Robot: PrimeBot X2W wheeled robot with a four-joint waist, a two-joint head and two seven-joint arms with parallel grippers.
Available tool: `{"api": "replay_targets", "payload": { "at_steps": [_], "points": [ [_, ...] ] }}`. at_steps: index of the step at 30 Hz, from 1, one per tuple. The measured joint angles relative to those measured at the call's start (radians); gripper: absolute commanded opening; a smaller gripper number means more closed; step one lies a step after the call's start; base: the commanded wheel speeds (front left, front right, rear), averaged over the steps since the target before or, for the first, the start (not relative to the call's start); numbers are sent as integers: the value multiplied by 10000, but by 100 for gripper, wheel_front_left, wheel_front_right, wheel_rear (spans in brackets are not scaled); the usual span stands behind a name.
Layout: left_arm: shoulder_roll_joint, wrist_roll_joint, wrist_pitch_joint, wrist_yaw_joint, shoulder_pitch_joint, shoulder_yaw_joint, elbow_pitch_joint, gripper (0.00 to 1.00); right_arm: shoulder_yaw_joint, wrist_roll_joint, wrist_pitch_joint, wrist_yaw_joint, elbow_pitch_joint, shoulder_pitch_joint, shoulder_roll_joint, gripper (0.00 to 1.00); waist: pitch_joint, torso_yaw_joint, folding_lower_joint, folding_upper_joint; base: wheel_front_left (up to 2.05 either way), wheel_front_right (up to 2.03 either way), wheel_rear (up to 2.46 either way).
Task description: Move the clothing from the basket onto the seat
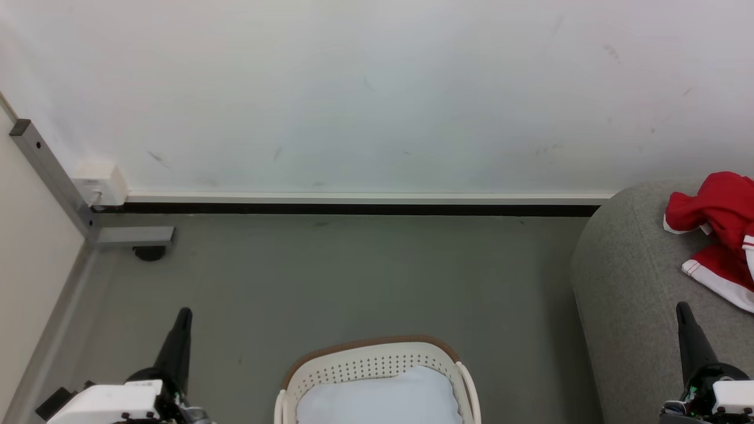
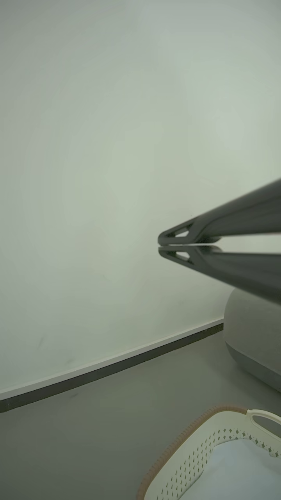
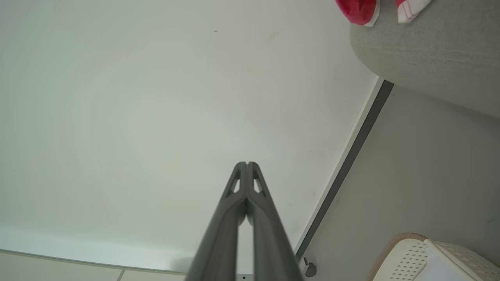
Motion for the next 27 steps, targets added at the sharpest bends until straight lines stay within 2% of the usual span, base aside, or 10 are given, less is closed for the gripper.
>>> {"api": "replay_targets", "payload": {
  "at_steps": [10,27],
  "points": [
    [-6,-621,171,0,-124,105,-27,0,314,1028,-125,0,-96,-96,-305,0,6,78,0,0,0,0,0],
    [-8,-644,171,0,-134,113,-36,0,579,1287,-355,0,-217,-168,-546,0,9,81,0,0,0,0,0]
  ]
}}
